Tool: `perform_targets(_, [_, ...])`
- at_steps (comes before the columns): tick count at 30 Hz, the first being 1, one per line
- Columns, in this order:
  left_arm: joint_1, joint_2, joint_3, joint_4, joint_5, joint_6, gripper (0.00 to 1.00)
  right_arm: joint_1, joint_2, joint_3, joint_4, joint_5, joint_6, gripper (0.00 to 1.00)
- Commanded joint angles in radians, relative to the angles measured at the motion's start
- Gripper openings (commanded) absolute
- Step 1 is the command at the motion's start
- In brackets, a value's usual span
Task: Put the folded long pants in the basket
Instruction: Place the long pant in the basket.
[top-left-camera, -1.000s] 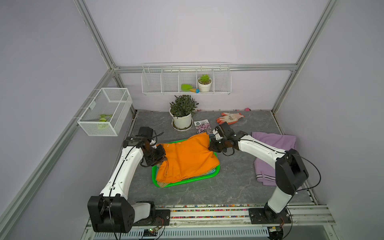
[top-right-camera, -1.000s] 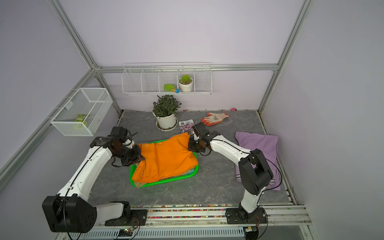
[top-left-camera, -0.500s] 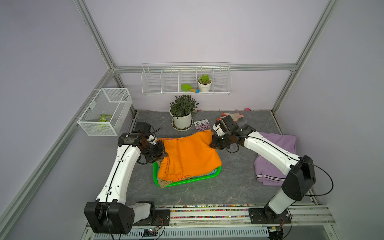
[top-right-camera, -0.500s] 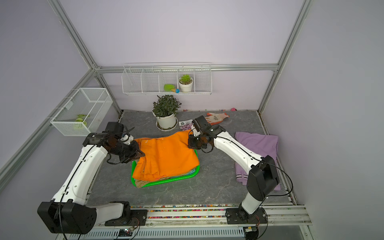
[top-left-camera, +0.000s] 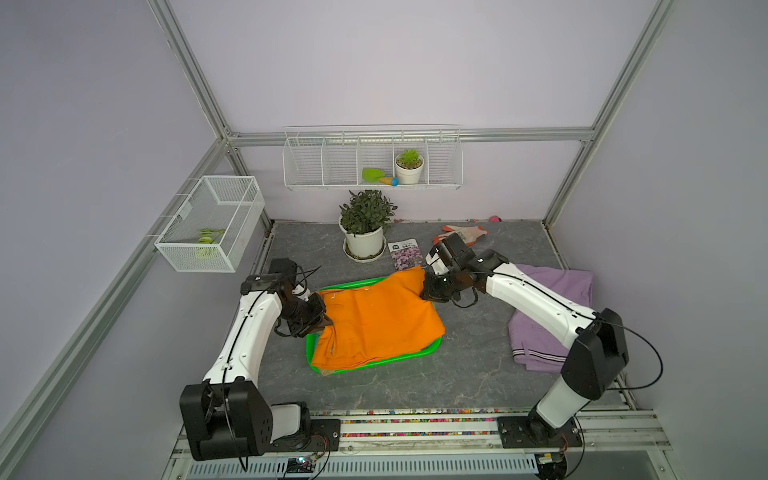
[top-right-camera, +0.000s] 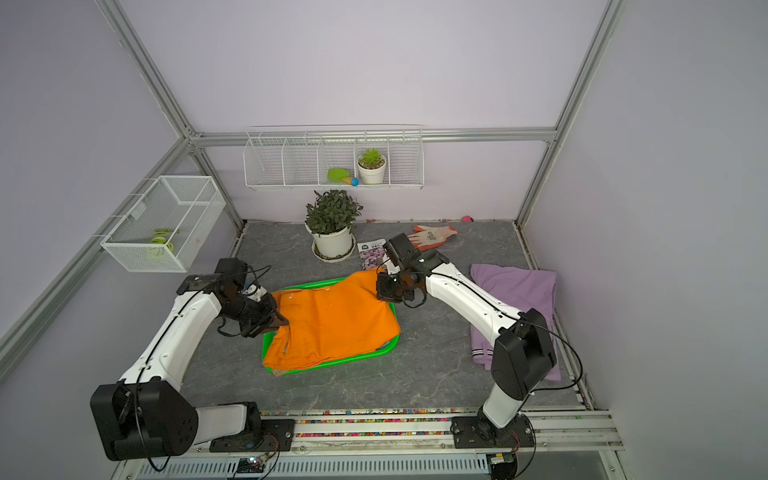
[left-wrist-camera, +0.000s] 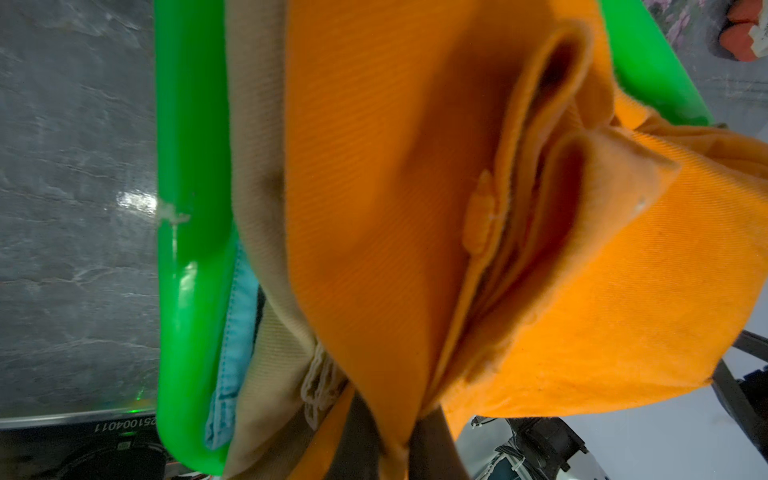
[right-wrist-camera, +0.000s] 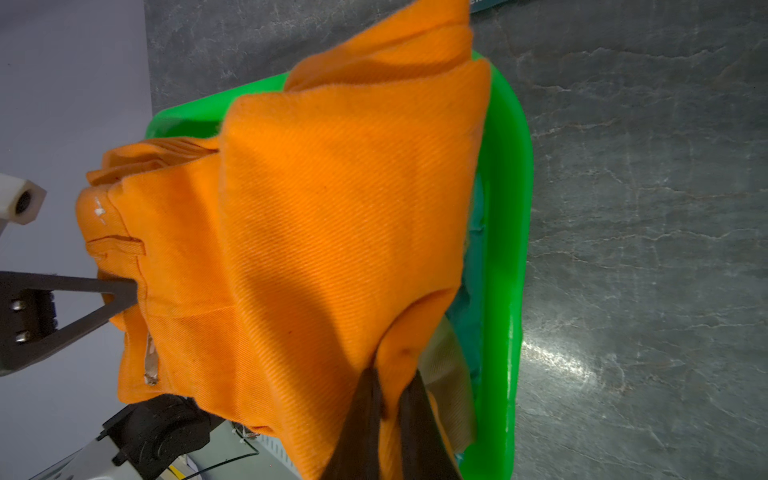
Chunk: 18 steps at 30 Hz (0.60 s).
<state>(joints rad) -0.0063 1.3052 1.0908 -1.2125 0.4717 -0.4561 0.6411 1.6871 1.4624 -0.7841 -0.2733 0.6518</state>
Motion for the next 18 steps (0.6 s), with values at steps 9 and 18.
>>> perform_targets(9, [0.005,-0.044,-0.063,-0.011,-0.084,0.019,0.01,-0.009,0.091,-0.077,0.065,-0.009,-0.117,0.01])
perform_targets(18, [0.004,-0.108,0.121,-0.096,-0.206,-0.006,0.4,-0.123,0.052,0.009,0.122,-0.11,-0.214,0.45])
